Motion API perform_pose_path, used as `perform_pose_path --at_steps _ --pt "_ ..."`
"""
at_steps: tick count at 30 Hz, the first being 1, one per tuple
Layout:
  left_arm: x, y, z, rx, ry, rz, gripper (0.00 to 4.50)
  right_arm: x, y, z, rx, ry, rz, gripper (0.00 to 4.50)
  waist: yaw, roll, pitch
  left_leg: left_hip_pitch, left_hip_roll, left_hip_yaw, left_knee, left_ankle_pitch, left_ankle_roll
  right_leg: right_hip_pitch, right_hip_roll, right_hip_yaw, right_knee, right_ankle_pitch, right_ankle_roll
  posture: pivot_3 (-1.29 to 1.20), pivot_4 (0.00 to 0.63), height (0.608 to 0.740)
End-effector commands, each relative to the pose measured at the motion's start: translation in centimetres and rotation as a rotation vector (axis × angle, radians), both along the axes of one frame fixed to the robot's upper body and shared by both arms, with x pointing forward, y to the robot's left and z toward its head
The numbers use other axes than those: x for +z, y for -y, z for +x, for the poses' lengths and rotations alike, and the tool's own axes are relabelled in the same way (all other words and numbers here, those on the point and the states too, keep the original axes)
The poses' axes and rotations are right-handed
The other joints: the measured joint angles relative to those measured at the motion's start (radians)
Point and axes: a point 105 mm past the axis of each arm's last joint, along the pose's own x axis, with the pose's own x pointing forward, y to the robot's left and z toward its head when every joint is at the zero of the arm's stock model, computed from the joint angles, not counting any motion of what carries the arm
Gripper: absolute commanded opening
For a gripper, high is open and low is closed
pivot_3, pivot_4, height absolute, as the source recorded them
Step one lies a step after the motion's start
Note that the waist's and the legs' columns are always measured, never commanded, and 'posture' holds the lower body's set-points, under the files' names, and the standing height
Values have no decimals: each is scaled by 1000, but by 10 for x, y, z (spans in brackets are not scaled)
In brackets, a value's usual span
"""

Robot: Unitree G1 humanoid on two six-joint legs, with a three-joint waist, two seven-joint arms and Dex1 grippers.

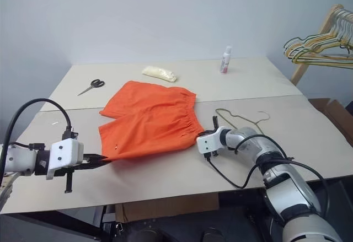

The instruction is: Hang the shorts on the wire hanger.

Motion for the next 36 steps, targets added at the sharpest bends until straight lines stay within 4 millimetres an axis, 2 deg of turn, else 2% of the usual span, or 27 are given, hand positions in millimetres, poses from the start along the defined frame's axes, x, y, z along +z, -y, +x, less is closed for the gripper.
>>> perform_pose_path --at_steps 1,5,11,14,17,20,24,28,30,31,32,36 --pt "-4 -1 -9 -29 -43 27 0 20 10 -14 40 27 17 28 2 0 0 0 0 0 0 0 0 0 0 0 0 0 0 241 0 740" --pt "-13 -4 -30 -67 -149 44 0 29 23 -39 51 26 9 28 -2 0 0 -2 1 0 0 -2 4 0 0 0 -1 0 0 206 0 740" --pt "-20 -1 -57 -87 -264 59 0 37 31 -78 50 -24 6 28 -9 -1 0 0 7 3 1 -6 11 2 1 1 -1 -1 -1 174 0 740" --pt "-23 1 -68 -93 -313 51 0 36 34 -86 45 -45 -12 28 -11 -1 0 2 9 5 2 -7 11 4 3 2 -1 -2 -3 170 0 740" --pt "-34 -3 -65 -64 -294 79 0 32 36 -93 42 -92 -29 28 -10 -1 0 3 10 6 2 -7 11 4 4 3 -1 -3 -3 171 0 740" --pt "-37 -3 -60 -48 -296 72 687 27 42 -98 60 -133 -99 778 -5 -1 1 3 10 6 2 -7 12 4 4 3 -1 -2 -3 173 0 740" --pt "-28 0 -65 -87 -300 29 1922 27 58 -102 -2 -223 -129 2104 -3 -2 1 2 11 6 2 -7 12 3 4 2 -2 -2 -3 174 0 740" --pt "-10 -3 -66 -73 -296 -45 3270 54 64 -96 -109 -254 52 3566 -3 -3 2 1 12 6 2 -7 12 3 4 2 -1 -4 -5 178 0 740" --pt "-1 -1 -60 -60 -264 -104 3982 65 77 -75 -306 -264 204 4321 -4 -3 2 2 13 7 3 -7 12 3 5 2 -1 -5 -7 187 0 740" --pt "2 0 -56 -50 -244 -128 4323 68 87 -65 -420 -291 279 4500 -3 -4 1 4 13 7 3 -7 12 4 5 2 -1 -5 -8 187 0 740" --pt "4 1 -53 -44 -231 -143 4470 70 93 -59 -495 -317 327 4500 -2 -4 1 4 13 7 3 -7 12 5 5 2 -1 -5 -8 186 0 740" --pt "7 12 -35 -30 -143 -213 4470 66 118 -46 -687 -437 490 4500 7 -4 1 3 12 6 2 -7 12 4 5 1 -1 -4 -6 180 0 740"
